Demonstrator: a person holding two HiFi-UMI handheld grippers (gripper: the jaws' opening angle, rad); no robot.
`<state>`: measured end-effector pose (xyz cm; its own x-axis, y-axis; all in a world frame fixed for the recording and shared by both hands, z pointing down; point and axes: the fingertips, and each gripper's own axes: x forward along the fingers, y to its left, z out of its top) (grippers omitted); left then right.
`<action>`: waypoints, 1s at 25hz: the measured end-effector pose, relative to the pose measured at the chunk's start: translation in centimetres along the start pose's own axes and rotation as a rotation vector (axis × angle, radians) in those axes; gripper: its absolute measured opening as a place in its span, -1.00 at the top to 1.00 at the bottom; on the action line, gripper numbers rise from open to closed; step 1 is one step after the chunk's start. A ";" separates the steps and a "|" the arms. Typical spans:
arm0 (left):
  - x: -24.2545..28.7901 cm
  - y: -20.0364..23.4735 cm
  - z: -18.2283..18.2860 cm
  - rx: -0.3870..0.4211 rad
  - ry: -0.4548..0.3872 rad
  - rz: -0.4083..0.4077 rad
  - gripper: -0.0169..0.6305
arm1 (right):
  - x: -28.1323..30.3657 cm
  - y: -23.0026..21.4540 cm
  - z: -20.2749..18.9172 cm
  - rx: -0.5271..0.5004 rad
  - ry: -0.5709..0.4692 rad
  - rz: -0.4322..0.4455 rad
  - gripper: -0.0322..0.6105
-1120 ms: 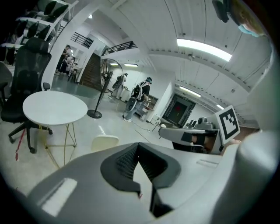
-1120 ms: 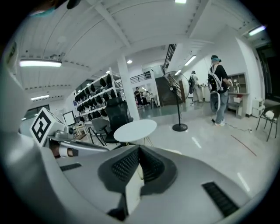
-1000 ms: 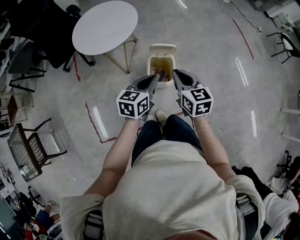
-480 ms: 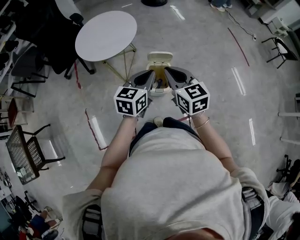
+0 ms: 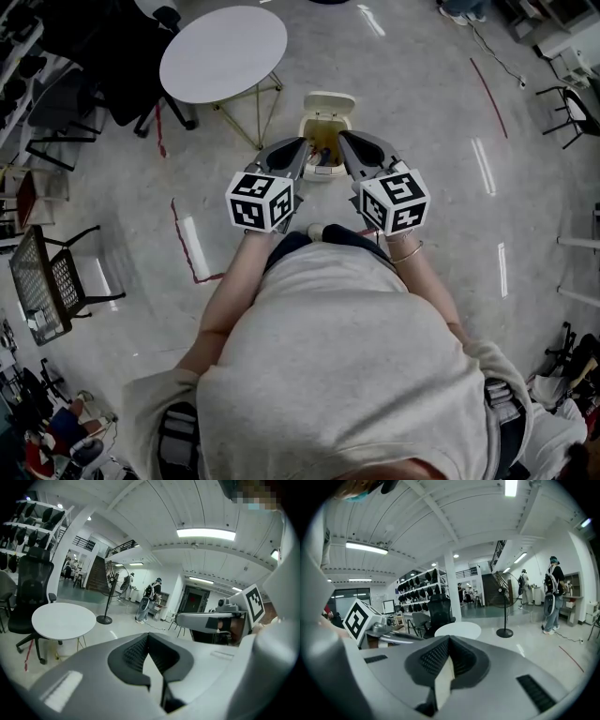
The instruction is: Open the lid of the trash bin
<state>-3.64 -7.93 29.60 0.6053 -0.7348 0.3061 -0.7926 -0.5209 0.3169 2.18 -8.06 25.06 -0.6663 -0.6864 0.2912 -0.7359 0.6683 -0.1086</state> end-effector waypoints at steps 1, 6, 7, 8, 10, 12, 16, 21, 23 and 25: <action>-0.1 0.0 -0.1 -0.002 0.001 0.003 0.92 | -0.1 0.2 -0.1 0.005 -0.002 0.006 0.88; -0.2 -0.5 -0.3 -0.017 -0.011 -0.002 0.92 | -0.1 0.4 -0.5 0.003 -0.005 0.008 0.88; -0.1 -0.6 -0.5 -0.007 -0.006 0.000 0.92 | -0.2 0.3 -0.6 0.004 -0.004 0.004 0.88; 0.0 -0.8 -0.8 0.006 0.003 0.001 0.92 | -0.2 0.2 -0.6 0.006 -0.005 0.000 0.88; 0.0 -1.2 -1.3 0.040 0.021 -0.003 0.92 | -0.3 0.2 -0.6 0.006 -0.013 -0.009 0.88; 0.0 -1.5 -1.6 0.062 0.027 -0.006 0.92 | -0.4 0.1 -0.7 -0.003 -0.014 -0.022 0.88; -0.2 -1.5 -1.7 0.063 0.027 0.004 0.92 | -0.5 -0.4 -1.3 -0.004 -0.008 -0.046 0.88; 0.0 -1.2 -1.7 0.051 0.027 0.013 0.92 | 0.0 -0.4 -1.7 0.006 0.005 -0.051 0.88; -0.2 -1.2 -1.7 0.052 0.025 0.012 0.92 | 0.1 -0.3 -1.8 0.005 0.006 -0.053 0.88; -0.3 -1.3 -1.8 0.055 0.026 0.010 0.92 | 0.0 -0.1 -1.8 0.006 0.005 -0.053 0.88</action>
<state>-2.63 -6.26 30.69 0.5981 -0.7294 0.3322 -0.8013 -0.5370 0.2637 2.48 -7.67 26.78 -0.6256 -0.7196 0.3013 -0.7711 0.6291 -0.0982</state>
